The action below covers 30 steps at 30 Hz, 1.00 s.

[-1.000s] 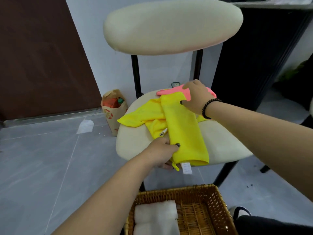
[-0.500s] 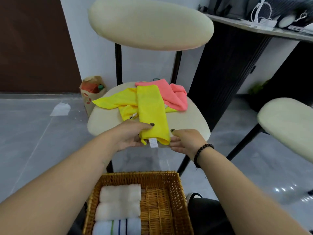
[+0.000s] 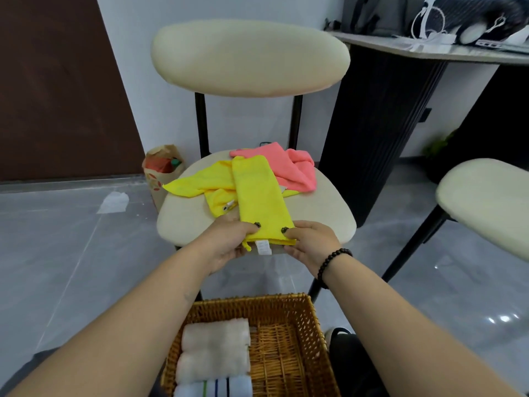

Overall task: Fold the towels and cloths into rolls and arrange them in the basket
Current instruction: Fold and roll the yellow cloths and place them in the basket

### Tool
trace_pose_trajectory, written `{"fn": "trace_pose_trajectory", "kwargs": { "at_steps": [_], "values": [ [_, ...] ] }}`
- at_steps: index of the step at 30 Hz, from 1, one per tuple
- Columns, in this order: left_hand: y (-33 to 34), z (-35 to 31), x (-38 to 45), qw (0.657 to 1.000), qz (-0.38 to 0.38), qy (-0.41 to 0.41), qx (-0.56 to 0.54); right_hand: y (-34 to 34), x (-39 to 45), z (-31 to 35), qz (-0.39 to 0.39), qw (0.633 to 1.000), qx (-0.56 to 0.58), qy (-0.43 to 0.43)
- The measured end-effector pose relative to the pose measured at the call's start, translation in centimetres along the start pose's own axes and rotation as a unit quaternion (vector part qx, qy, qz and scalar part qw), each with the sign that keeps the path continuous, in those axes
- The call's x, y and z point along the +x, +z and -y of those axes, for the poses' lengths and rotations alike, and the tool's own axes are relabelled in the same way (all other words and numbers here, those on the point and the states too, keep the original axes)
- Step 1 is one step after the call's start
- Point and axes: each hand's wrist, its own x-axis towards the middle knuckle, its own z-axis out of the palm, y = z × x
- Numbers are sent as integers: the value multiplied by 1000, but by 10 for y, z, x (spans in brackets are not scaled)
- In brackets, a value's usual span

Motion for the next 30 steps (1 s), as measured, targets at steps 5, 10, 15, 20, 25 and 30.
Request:
{"fn": "trace_pose_trajectory", "kwargs": {
  "at_steps": [5, 10, 15, 20, 25, 30],
  "values": [
    [-23, 11, -13, 985, -69, 64, 147, -2, -11, -5, -26, 964, -215, -154],
    [-34, 21, -17, 939, -58, 237, 241, 2, -12, -2, -22, 883, -366, -291],
    [-44, 26, -13, 861, 7, 352, 368, 2, -5, 1, 7, 866, -400, -299],
    [-56, 39, 7, 755, 67, 423, 496, -4, -1, -1, 79, 788, -533, -300],
    [-60, 44, 15, 708, 46, 445, 546, -7, 7, -12, 104, 720, -603, -327],
    [-52, 47, 14, 698, 11, 481, 531, -9, 14, -21, 78, 707, -594, -376]
  ]
}}
